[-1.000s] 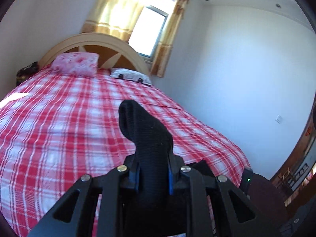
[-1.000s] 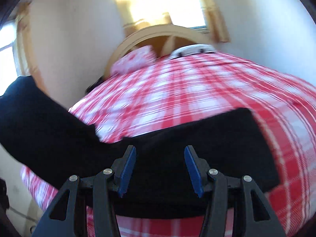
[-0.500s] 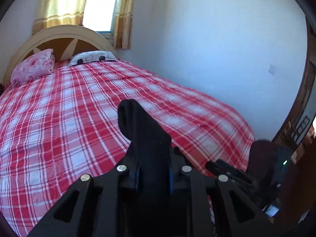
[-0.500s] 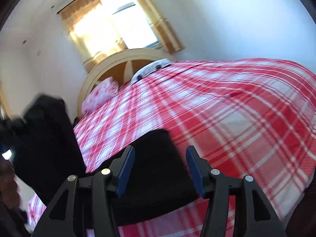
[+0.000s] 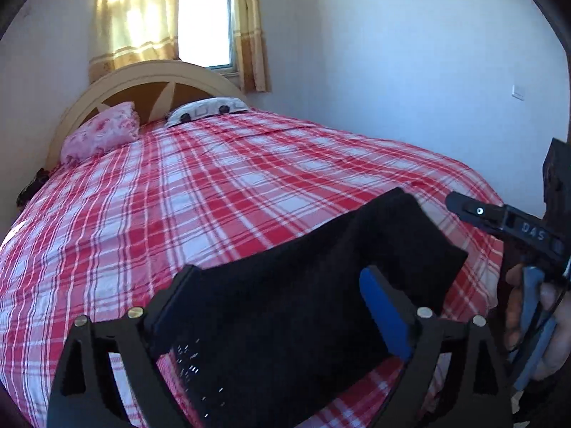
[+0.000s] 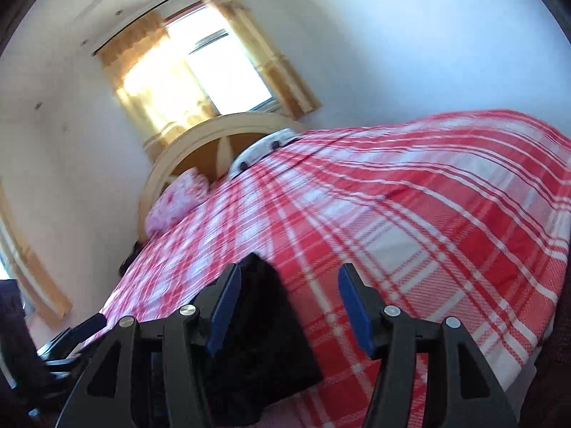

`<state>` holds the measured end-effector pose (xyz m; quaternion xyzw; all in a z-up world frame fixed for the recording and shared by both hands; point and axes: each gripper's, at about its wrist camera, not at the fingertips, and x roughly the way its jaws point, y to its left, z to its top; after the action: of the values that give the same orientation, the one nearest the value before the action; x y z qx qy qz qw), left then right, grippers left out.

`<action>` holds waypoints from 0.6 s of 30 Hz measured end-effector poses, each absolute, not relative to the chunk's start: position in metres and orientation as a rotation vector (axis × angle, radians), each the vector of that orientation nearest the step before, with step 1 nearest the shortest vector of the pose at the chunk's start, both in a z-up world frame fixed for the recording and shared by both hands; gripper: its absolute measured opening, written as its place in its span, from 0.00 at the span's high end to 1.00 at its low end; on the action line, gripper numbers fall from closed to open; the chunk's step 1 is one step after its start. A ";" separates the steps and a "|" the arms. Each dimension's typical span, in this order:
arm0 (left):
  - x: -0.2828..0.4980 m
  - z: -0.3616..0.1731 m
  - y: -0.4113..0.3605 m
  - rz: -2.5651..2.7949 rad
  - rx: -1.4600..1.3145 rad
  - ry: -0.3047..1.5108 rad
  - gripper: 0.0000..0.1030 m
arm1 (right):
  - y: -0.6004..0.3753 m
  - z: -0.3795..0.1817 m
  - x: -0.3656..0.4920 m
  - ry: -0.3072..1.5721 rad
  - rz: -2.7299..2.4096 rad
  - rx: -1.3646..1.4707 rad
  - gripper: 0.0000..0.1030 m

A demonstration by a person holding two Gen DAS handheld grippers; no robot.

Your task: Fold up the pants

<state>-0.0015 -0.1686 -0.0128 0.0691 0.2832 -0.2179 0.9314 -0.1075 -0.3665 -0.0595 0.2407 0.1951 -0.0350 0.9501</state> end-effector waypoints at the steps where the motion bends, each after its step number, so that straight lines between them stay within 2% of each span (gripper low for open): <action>1: -0.001 -0.022 -0.163 -0.442 0.124 0.605 0.10 | -0.359 -0.060 -0.104 0.429 -0.034 0.460 0.40; 4: 0.002 -0.049 -0.153 -0.410 0.120 0.652 0.10 | -0.351 -0.067 -0.103 0.513 -0.037 0.393 0.39; 12: 0.003 -0.077 -0.147 -0.406 0.092 0.687 0.09 | -0.374 -0.082 -0.063 0.719 0.171 0.655 0.39; 13: 0.004 -0.077 -0.145 -0.409 0.081 0.691 0.09 | -0.368 -0.084 -0.054 0.763 0.179 0.638 0.42; 14: 0.005 -0.078 -0.144 -0.410 0.071 0.695 0.09 | -0.364 -0.082 -0.048 0.773 0.170 0.619 0.66; 15: 0.005 -0.078 -0.144 -0.413 0.063 0.695 0.09 | -0.359 -0.078 -0.044 0.774 0.172 0.594 0.83; 18: 0.003 -0.081 -0.145 -0.410 0.066 0.698 0.09 | -0.341 -0.045 -0.035 0.710 0.250 0.497 0.84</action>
<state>0.0028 -0.1447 -0.0807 0.0321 0.3394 -0.1993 0.9187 -0.0350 -0.3415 -0.0451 0.2401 0.3433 0.1207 0.9000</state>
